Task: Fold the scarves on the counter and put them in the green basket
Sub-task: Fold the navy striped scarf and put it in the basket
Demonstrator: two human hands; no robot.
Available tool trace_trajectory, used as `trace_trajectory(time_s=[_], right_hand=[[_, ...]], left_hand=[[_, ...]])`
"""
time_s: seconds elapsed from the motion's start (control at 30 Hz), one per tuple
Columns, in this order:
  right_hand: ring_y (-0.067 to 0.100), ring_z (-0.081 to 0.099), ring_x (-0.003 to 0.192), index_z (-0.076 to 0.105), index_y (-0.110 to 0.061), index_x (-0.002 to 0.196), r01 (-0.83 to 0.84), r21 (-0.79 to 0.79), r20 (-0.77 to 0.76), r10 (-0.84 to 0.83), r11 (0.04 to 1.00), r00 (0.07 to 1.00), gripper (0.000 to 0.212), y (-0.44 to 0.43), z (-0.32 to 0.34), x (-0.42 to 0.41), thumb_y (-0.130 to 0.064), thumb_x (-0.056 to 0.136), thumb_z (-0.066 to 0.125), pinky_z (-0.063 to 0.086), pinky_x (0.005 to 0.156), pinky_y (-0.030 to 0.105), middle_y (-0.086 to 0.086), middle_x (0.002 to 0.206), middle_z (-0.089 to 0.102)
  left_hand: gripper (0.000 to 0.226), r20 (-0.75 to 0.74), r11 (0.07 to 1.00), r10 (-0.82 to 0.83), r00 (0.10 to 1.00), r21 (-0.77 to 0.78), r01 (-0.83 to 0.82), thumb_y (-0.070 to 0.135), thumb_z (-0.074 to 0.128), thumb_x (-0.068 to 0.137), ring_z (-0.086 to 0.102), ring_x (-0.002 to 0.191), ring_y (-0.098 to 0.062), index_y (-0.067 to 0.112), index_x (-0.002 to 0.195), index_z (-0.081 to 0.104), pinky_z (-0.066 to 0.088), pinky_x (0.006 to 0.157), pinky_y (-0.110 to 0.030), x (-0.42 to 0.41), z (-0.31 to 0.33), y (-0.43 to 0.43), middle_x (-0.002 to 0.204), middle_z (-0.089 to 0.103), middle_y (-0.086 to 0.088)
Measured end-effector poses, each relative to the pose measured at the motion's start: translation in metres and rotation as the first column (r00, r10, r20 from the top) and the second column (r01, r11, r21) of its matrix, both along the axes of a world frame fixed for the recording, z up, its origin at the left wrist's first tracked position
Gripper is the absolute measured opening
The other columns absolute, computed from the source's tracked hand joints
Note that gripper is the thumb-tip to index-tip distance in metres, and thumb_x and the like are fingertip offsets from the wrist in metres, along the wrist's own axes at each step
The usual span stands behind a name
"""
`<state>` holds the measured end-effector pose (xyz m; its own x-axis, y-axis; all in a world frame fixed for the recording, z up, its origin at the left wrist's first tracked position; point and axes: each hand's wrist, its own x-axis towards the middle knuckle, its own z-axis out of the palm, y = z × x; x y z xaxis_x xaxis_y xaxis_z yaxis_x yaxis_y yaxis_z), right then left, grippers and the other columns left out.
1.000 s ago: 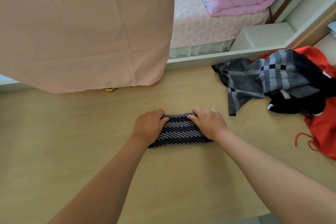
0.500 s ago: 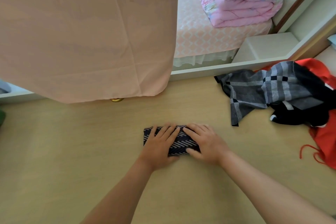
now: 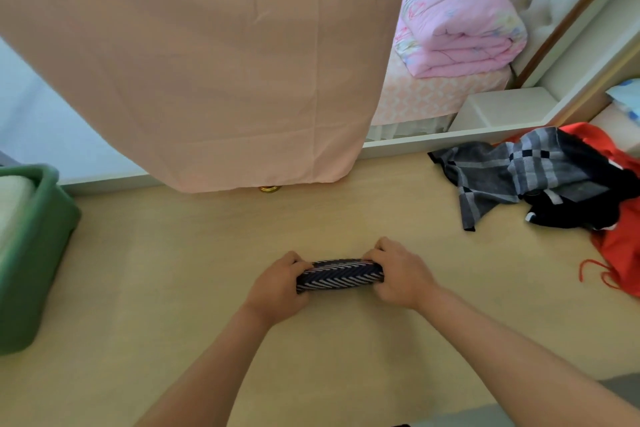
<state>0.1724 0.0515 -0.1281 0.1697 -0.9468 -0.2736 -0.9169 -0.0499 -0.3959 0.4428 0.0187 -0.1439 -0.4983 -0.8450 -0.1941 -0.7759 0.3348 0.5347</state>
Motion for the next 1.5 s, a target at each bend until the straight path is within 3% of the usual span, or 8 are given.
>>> trace_trajectory(time_s=[0.17,0.33,0.5,0.7,0.93,1.17,1.3,1.5], right_hand=[[0.015,0.063,0.095,0.06,-0.035,0.117,0.119,0.193,0.138,-0.147,0.974,0.979,0.049,-0.003,0.031,0.064,-0.024,0.07,0.063,0.05,0.08,0.027,-0.011,0.107,0.066],[0.017,0.056,0.105,0.057,-0.027,0.126,0.211,0.351,0.282,-0.318,0.912,0.905,0.051,0.005,0.028,0.127,-0.014,0.078,0.067,0.043,0.08,0.026,-0.001,0.119,0.057],[0.019,0.052,0.113,0.056,-0.019,0.131,0.269,0.195,0.196,-0.306,0.943,0.931,0.052,0.037,-0.006,0.182,0.001,0.082,0.058,0.039,0.093,0.021,0.006,0.131,0.052],[0.029,0.031,0.144,0.049,-0.019,0.145,-0.143,-0.208,0.002,0.147,0.968,0.989,0.066,0.076,-0.014,0.219,0.0,0.081,0.05,0.021,0.12,0.041,0.01,0.157,0.033],[0.018,-0.019,0.151,-0.009,-0.041,0.156,-0.317,0.108,-0.207,0.333,0.942,0.92,0.094,0.079,-0.021,0.218,-0.027,0.084,0.05,-0.001,0.124,0.039,-0.003,0.163,-0.021],[0.023,0.0,0.153,0.006,-0.035,0.158,-0.283,0.074,-0.153,0.291,0.956,0.944,0.093,0.066,-0.031,0.229,-0.006,0.087,0.058,0.021,0.122,0.037,0.001,0.166,0.001],[0.021,0.038,0.137,0.036,-0.024,0.15,-0.241,0.029,0.014,0.241,0.97,0.971,0.074,0.056,-0.025,0.246,-0.011,0.08,0.057,0.038,0.108,0.032,0.0,0.15,0.039],[0.016,0.06,0.097,0.058,-0.027,0.122,-0.078,-0.014,0.226,0.079,0.997,0.971,0.043,0.042,-0.001,0.308,-0.022,0.079,0.052,0.049,0.083,0.032,-0.008,0.11,0.061]], left_hand=[[0.031,-0.106,0.938,0.262,0.959,0.261,-0.227,0.023,0.063,0.079,0.062,0.076,-0.009,0.031,0.108,0.056,0.047,0.061,-0.022,0.073,0.032,0.017,0.091,0.066,0.007],[0.035,-0.136,0.854,0.473,0.871,0.316,-0.414,0.023,0.062,0.091,0.061,0.088,-0.008,0.024,0.124,0.052,0.047,0.068,-0.021,0.146,0.027,0.039,0.111,0.059,0.008],[0.048,0.026,0.873,0.466,0.884,0.153,-0.464,0.032,0.063,0.093,0.056,0.113,-0.015,0.021,0.137,0.046,0.046,0.089,-0.024,0.204,0.006,0.065,0.135,0.047,0.003],[0.03,0.111,0.932,0.045,0.993,-0.362,-0.002,0.031,0.061,0.091,0.056,0.117,-0.023,0.025,0.12,0.065,0.048,0.095,-0.037,0.227,-0.001,0.081,0.132,0.055,0.002],[0.082,0.387,0.972,-0.187,0.903,-0.061,0.227,0.056,0.045,0.094,-0.018,0.148,-0.015,0.034,0.155,-0.006,-0.01,0.118,-0.032,0.236,-0.017,0.094,0.158,-0.021,0.006],[0.07,0.278,0.994,-0.092,0.956,-0.025,0.103,0.028,0.055,0.092,0.015,0.15,-0.019,0.02,0.155,0.024,0.013,0.12,-0.029,0.237,-0.009,0.089,0.163,0.014,0.001],[0.039,-0.008,0.958,0.286,0.958,0.008,-0.286,0.022,0.06,0.081,0.063,0.099,-0.012,0.028,0.12,0.06,0.051,0.081,-0.029,0.257,0.008,0.098,0.115,0.065,0.01],[0.024,-0.145,0.803,0.596,0.79,0.087,-0.59,0.023,0.057,0.09,0.059,0.066,-0.006,0.036,0.109,0.051,0.047,0.057,-0.029,0.316,0.023,0.108,0.08,0.064,0.011]])
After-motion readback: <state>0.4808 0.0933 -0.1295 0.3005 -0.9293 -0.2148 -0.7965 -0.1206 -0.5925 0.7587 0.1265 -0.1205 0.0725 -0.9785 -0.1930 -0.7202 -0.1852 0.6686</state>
